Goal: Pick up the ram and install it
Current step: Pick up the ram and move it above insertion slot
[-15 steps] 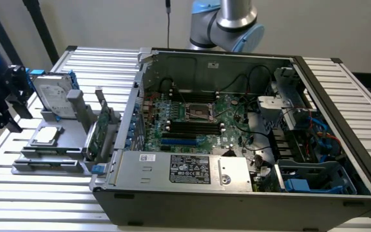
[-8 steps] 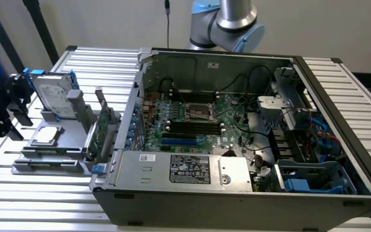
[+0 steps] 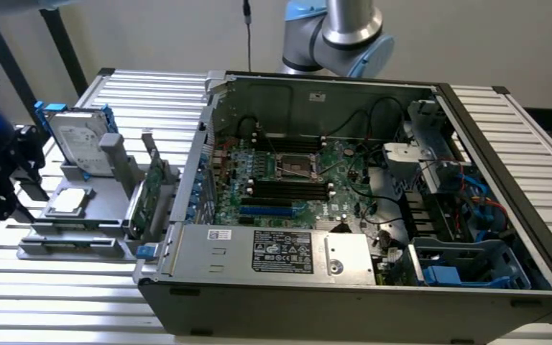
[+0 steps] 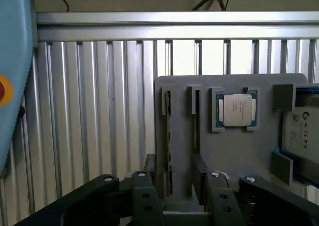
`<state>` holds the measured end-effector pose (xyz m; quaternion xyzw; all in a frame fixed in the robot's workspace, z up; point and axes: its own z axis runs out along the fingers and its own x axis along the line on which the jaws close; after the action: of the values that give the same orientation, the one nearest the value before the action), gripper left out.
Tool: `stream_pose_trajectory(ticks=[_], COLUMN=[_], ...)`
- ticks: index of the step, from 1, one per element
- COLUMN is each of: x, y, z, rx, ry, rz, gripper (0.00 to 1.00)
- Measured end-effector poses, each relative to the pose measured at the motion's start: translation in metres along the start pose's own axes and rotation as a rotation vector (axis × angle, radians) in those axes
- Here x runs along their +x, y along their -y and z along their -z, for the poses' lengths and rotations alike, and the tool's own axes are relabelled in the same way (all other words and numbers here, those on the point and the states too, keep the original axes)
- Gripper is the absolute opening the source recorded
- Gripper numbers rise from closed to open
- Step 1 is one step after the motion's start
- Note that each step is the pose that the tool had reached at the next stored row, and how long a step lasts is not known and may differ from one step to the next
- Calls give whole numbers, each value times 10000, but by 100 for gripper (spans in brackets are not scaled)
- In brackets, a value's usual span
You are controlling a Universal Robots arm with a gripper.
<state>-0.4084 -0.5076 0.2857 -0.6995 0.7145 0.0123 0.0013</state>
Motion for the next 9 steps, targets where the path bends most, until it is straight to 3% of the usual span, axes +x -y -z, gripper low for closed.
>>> stream_pose_trajectory(ticks=[9], x=[14], y=[2], z=[-162], rx=[-4], ry=[-3], rz=[128], gripper=[42])
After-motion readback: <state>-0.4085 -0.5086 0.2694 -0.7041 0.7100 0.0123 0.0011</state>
